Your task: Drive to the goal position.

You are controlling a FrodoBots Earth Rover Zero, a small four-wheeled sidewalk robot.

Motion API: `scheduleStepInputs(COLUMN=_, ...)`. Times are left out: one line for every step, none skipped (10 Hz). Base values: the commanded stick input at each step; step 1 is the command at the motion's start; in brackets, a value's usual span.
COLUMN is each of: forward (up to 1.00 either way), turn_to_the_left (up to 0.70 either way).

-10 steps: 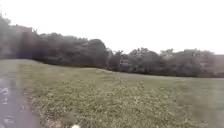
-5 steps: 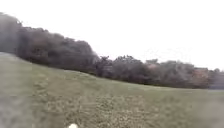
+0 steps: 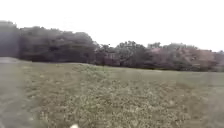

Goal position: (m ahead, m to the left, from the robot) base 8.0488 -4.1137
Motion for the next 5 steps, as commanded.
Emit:
scheduleStepInputs(forward=0.85, turn_to_the_left=0.01)
scheduleStepInputs(forward=0.85, turn_to_the_left=0.01)
scheduleStepInputs(forward=0.85, turn_to_the_left=0.01)
scheduleStepInputs(forward=0.85, turn_to_the_left=0.01)
scheduleStepInputs(forward=0.85, turn_to_the_left=0.01)
